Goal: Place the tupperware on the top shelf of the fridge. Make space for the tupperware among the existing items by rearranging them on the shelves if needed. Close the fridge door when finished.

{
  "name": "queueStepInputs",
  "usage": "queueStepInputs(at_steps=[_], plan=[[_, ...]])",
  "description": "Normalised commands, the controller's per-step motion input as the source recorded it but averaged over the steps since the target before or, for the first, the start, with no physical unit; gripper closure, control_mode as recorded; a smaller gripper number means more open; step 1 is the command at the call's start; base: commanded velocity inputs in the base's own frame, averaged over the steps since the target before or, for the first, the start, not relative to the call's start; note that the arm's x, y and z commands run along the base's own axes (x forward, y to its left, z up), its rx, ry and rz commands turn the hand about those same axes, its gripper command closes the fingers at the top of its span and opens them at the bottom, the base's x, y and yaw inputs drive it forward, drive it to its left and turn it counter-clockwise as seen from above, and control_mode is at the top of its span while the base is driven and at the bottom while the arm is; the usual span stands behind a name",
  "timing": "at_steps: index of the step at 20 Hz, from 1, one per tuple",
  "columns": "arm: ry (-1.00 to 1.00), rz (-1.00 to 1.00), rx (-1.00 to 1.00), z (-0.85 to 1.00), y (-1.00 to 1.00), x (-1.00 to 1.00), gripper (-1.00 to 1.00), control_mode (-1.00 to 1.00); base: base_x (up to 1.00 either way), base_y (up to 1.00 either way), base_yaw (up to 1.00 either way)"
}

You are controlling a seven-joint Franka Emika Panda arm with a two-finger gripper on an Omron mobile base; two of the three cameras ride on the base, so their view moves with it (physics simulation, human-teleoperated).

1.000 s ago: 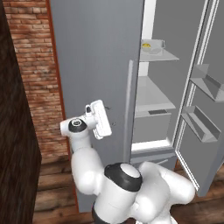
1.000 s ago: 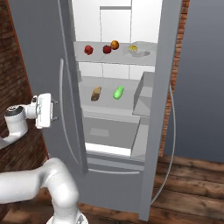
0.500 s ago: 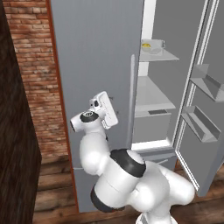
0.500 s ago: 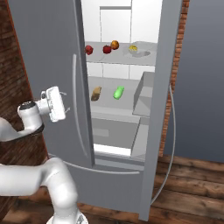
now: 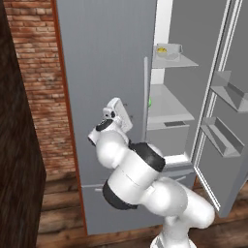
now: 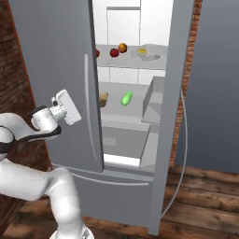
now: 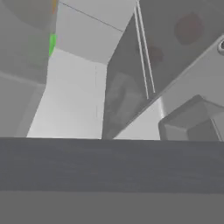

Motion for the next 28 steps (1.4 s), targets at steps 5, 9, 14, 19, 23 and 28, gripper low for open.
queueStepInputs(at_steps=[5,9,14,19,23,28], plan=[[-0.02,0.29,0.01,0.05,0.00,0.98,-1.00,-1.00,0.00,0.00,0.00],[0.00,0.26,0.00,0.38,0.16,-0.12,-1.00,-1.00,0.00,0.00,0.00],[-0.07,0.23,0.00,0.48,0.27,-1.00,-1.00,-1.00,0.00,0.00,0.00],[-0.19,0.13,0.06,0.94,0.03,-0.95,-1.00,-1.00,0.00,0.00,0.00],[-0.06,0.15,0.24,1.00,0.00,-0.84,-1.00,-1.00,0.00,0.00,0.00],[0.00,0.12,0.32,0.82,0.00,-1.00,-1.00,-1.00,0.00,0.00,0.00]])
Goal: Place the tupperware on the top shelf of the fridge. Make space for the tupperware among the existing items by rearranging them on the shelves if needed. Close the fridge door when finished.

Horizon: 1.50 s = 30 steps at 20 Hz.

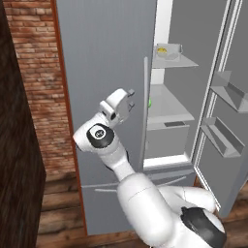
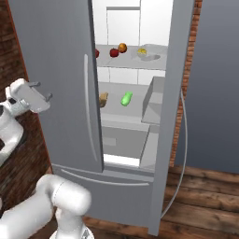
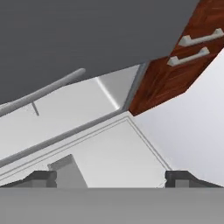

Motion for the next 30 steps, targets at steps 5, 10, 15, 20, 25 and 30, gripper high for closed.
queueStepInputs(at_steps=[5,10,15,20,25,30], plan=[[0.00,0.08,0.34,0.57,-0.19,-1.00,-1.00,-1.00,0.00,0.00,0.00],[-0.04,0.04,0.39,0.32,-0.66,-1.00,-1.00,-1.00,0.00,0.00,0.00],[-0.23,0.00,0.43,0.06,-0.68,-1.00,-1.00,-1.00,0.00,0.00,0.00],[-0.33,0.00,0.41,0.19,-0.56,-1.00,-1.00,-1.00,0.00,0.00,0.00],[-0.28,0.00,0.45,0.29,-0.47,-0.98,-1.00,-1.00,0.00,0.00,0.00],[-0.12,0.00,0.59,0.32,-0.71,-0.40,-1.00,-1.00,0.00,0.00,0.00]])
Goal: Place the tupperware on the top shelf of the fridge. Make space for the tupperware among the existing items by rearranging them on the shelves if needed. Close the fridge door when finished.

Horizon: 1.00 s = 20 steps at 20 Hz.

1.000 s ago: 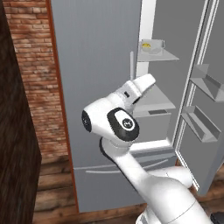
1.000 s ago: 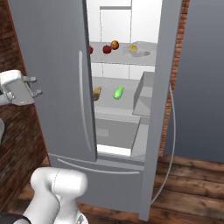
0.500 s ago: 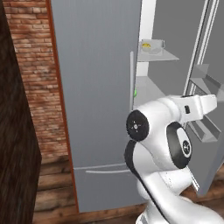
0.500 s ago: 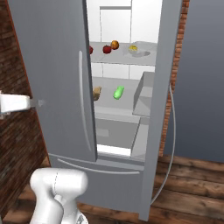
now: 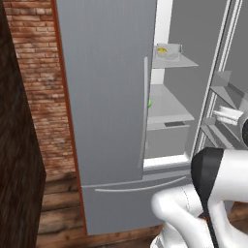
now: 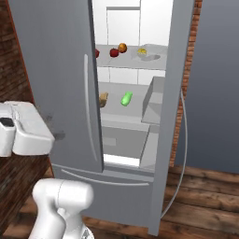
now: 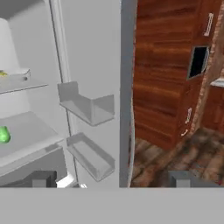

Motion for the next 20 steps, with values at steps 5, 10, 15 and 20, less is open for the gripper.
queueStepInputs(at_steps=[5,10,15,20], plan=[[-0.27,0.04,0.69,0.01,-1.00,-0.15,-1.00,-1.00,0.00,0.00,0.00],[-0.26,0.06,0.57,-0.26,-0.99,-0.39,-1.00,-1.00,0.00,0.00,0.00],[-0.22,0.08,0.35,-0.44,-0.79,-0.04,-1.00,-1.00,0.00,0.00,0.00],[-0.11,0.08,0.19,-0.76,-0.68,0.01,-1.00,-1.00,0.00,0.00,0.00]])
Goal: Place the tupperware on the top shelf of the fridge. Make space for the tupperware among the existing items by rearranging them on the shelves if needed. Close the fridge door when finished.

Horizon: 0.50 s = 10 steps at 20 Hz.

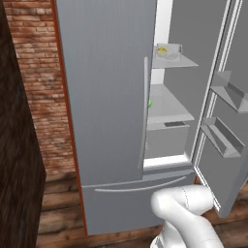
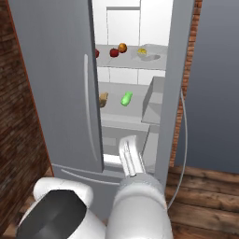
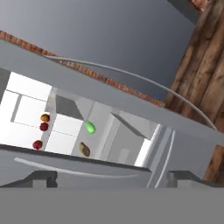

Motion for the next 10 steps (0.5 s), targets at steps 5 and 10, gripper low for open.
queueStepInputs(at_steps=[5,10], plan=[[-0.04,0.04,0.12,-0.80,-0.59,0.25,-1.00,-1.00,0.00,0.00,0.00],[-0.01,0.03,0.13,-0.35,-0.49,0.42,-1.00,-1.00,0.00,0.00,0.00]])
